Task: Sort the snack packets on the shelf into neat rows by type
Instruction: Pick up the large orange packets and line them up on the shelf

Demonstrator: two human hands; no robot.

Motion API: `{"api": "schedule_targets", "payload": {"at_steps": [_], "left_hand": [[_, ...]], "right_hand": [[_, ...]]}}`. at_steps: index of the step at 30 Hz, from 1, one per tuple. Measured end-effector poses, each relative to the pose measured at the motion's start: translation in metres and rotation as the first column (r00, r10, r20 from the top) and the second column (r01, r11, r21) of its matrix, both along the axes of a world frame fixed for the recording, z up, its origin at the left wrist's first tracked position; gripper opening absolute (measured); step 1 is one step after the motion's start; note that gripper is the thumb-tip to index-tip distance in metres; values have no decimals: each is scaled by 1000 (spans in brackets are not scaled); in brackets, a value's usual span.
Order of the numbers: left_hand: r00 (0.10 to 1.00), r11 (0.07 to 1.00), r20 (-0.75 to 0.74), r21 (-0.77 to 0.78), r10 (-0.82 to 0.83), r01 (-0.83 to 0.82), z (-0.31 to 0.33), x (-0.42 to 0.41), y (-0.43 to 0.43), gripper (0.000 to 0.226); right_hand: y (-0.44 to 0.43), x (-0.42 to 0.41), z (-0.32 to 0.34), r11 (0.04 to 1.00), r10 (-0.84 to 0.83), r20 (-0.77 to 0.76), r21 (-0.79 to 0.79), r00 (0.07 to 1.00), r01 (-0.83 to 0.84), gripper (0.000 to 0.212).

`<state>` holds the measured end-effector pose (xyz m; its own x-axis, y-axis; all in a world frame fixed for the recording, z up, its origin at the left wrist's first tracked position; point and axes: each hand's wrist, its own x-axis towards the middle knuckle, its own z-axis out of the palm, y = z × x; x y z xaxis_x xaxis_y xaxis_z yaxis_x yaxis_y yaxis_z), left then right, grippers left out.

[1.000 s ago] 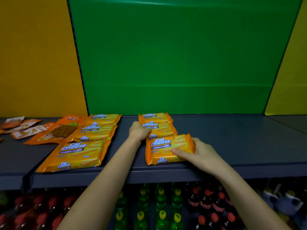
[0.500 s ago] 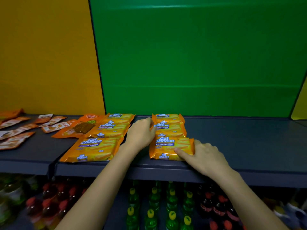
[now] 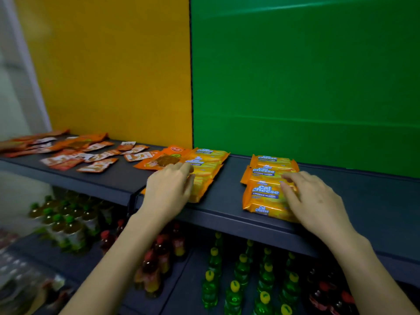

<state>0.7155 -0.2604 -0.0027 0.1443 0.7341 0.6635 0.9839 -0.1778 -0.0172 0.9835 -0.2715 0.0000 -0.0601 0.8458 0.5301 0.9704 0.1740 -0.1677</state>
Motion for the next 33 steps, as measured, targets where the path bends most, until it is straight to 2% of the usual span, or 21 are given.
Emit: {"api": "schedule_targets", "payload": {"at_steps": [3, 7, 14, 21, 27, 32, 33], "left_hand": [[991, 992, -57, -5, 122, -123, -6, -45, -24, 25], [958, 961, -89, -4, 273, -275, -16, -110, -62, 32], [885, 885, -46, -26, 464, -466, -45, -223, -132, 33], [878, 877, -16, -54, 478, -478, -68, -328, -176, 41], [885, 885, -55, -40, 462, -464, -76, -418, -190, 38], [891, 890, -32, -47, 452, -453, -72, -474, -181, 10], [892, 890, -19, -58, 452, -453, -72, -484, -177, 10]], "right_hand": [[6, -33, -1, 988, 148, -53, 60, 988, -145, 31], [16, -89, -5, 945, 324, -19, 54, 946, -322, 29], [-6, -199, -10, 878, 479, -35, 18, 877, -479, 28], [-28, -314, -34, 828, 558, -55, -31, 828, -560, 31], [-39, -406, -47, 828, 553, -79, -60, 829, -558, 32], [-30, -465, -38, 841, 530, -93, -71, 843, -536, 30], [-25, -475, -36, 844, 524, -93, -75, 847, -530, 30]]}}
